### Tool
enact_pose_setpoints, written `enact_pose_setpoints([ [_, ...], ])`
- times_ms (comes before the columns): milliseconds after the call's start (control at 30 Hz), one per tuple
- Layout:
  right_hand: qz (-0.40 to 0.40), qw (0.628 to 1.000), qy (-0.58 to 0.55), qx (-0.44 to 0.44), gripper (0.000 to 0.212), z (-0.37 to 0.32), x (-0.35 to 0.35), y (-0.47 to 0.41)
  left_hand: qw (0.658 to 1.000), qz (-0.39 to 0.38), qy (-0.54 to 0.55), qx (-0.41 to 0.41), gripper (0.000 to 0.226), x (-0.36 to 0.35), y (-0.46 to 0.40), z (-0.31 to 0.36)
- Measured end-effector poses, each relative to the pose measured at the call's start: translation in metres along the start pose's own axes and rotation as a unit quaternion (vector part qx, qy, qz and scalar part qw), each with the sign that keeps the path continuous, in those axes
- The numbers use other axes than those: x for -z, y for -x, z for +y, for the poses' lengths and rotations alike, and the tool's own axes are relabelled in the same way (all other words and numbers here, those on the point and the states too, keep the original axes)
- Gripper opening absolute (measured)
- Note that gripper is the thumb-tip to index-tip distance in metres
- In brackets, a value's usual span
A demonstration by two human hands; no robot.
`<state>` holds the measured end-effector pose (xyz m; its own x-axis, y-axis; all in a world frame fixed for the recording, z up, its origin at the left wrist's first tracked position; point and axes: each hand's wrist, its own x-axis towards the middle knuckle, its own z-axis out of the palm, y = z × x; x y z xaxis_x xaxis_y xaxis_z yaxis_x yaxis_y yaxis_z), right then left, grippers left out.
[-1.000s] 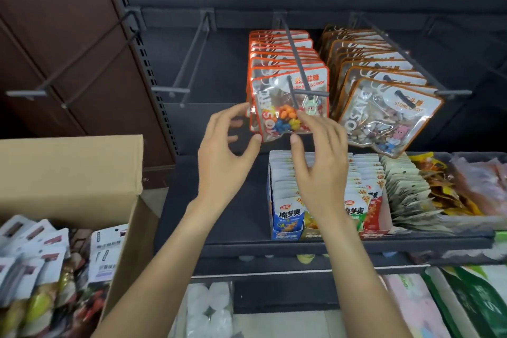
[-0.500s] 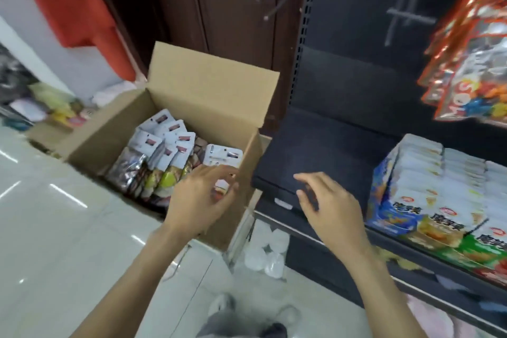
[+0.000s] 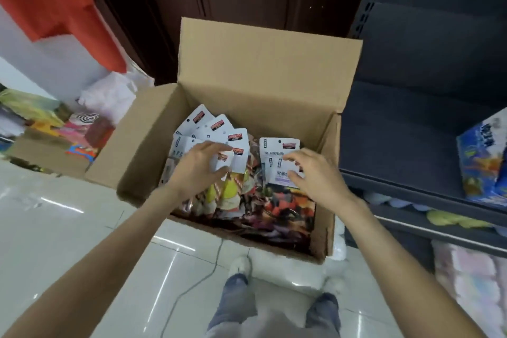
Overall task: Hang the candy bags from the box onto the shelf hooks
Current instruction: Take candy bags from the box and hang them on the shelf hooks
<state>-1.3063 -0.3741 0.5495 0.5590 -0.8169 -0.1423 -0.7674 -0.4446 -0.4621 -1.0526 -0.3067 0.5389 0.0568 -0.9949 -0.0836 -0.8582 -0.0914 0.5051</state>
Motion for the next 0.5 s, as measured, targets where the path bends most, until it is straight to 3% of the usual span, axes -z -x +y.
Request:
enact_pose_setpoints([
  [200, -0.176, 0.972, 0.112, -0.104, 0.075, 0.005, -0.034, -0.057, 0.995, -0.049, -0.03, -0.082, 0.047, -0.017, -0.064, -0.037],
  [500, -0.292, 0.923, 0.206, -0.144, 0.096, 0.009, -0.049, -0.096, 0.981, -0.082, -0.044, -0.167, 0.056, -0.027, -0.103, -0.052],
])
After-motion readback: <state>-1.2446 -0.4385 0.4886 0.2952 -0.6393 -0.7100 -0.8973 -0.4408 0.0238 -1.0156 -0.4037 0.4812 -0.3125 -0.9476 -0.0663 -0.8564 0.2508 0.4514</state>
